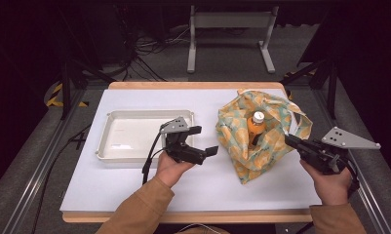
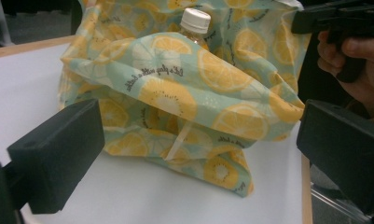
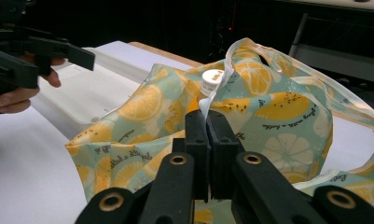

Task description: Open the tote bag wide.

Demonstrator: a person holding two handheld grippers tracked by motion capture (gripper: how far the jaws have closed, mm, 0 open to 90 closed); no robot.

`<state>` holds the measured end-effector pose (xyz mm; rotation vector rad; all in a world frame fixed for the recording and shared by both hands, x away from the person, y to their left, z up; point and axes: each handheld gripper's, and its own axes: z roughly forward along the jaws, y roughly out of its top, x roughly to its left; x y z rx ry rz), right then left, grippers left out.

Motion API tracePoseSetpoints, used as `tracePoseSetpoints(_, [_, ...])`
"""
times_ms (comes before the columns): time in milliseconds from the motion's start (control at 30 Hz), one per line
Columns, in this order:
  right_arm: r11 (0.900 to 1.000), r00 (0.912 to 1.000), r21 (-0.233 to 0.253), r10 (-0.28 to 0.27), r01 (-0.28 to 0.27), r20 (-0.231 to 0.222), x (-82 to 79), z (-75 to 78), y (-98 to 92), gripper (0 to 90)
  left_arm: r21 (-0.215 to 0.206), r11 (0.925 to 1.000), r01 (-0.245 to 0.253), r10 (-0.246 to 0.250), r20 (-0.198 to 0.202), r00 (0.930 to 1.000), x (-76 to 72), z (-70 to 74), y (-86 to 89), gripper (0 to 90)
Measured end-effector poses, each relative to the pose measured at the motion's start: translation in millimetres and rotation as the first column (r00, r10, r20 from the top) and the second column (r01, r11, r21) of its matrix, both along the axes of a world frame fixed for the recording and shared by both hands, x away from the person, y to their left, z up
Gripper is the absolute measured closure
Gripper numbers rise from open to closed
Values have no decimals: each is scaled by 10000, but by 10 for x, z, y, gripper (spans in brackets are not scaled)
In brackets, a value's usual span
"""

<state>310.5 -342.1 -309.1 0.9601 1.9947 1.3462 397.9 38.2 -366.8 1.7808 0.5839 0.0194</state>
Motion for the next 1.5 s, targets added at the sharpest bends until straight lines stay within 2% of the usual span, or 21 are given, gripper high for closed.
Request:
tracePoseSetpoints(67, [10000,10000,-4,-22,22,-28,-2,-5,2,882,-113,9999,95,-98,-241,9997,54,-21,-81,17])
tracePoseSetpoints(100, [10000,10000,1,-20,20,-24,-2,-6,1,880,-113,9999,95,-98,-241,9997,54,-21,-81,14])
tracePoseSetpoints(133, [10000,10000,-19,-24,24,-16,-2,-7,-1,880,-3,9999,110,-110,-381,9992,84,-30,-146,8])
tracePoseSetpoints(233, [10000,10000,-24,5,-5,65,-6,-4,-11,878,389,9992,-6,23,-439,9990,118,-57,-256,1])
tracePoseSetpoints(300, [10000,10000,-29,0,0,89,-10,-3,-19,878,354,9994,-26,44,-529,9986,134,-86,-305,0])
tracePoseSetpoints(433, [10000,9999,-35,-11,12,119,-21,-1,-23,878,285,9996,-67,88,-722,9974,170,-135,-378,0])
tracePoseSetpoints(567, [9998,9999,-192,31,-28,160,-23,-7,-7,866,497,9987,-111,152,-833,9964,194,-152,-452,3])
tracePoseSetpoints(667, [9995,9998,-316,85,-79,203,-27,-10,9,865,599,9982,85,-10,-1237,9923,227,-178,-496,4])
tracePoseSetpoints(767, [9993,9996,-354,115,-106,240,-34,-9,17,865,735,9972,147,-40,-1444,9895,250,-225,-532,3])
tracePoseSetpoints(900, [9994,9996,-320,151,-143,251,-34,-12,9,865,734,9971,210,-96,-1518,9884,255,-252,-568,7])
tracePoseSetpoints(1033, [9994,9995,-296,163,-155,257,-35,-14,9,865,884,9960,163,-53,-1232,9924,210,-242,-628,115])
tracePoseSetpoints(1067, [9994,9995,-296,163,-155,257,-35,-14,9,865,884,9960,163,-53,-1232,9924,210,-242,-628,166])
tracePoseSetpoints(1100, [9994,9995,-292,168,-161,260,-35,-15,10,867,960,9954,59,48,-1109,9938,199,-233,-632,166])
tracePoseSetpoints(1167, [9995,9995,-289,165,-158,257,-33,-17,12,867,1054,9944,-112,204,-865,9960,174,-211,-633,332])
tracePoseSetpoints(1300, [9994,9997,-304,187,-181,184,-26,-20,24,851,1451,9893,-140,186,-309,9993,139,-188,-629,702])
tracePoseSetpoints(1333, [9993,9996,-331,200,-194,178,-22,-21,30,845,1499,9886,-161,204,-276,9994,139,-186,-622,779])
tracePoseSetpoints(1400, [9992,9997,-342,201,-195,168,-21,-20,45,814,1388,9901,-217,262,-308,9992,137,-183,-608,883])
tracePoseSetpoints(1500, [9992,9995,-244,326,-325,43,0,-12,76,724,1459,9891,-216,236,-121,9996,118,-160,-591,897])
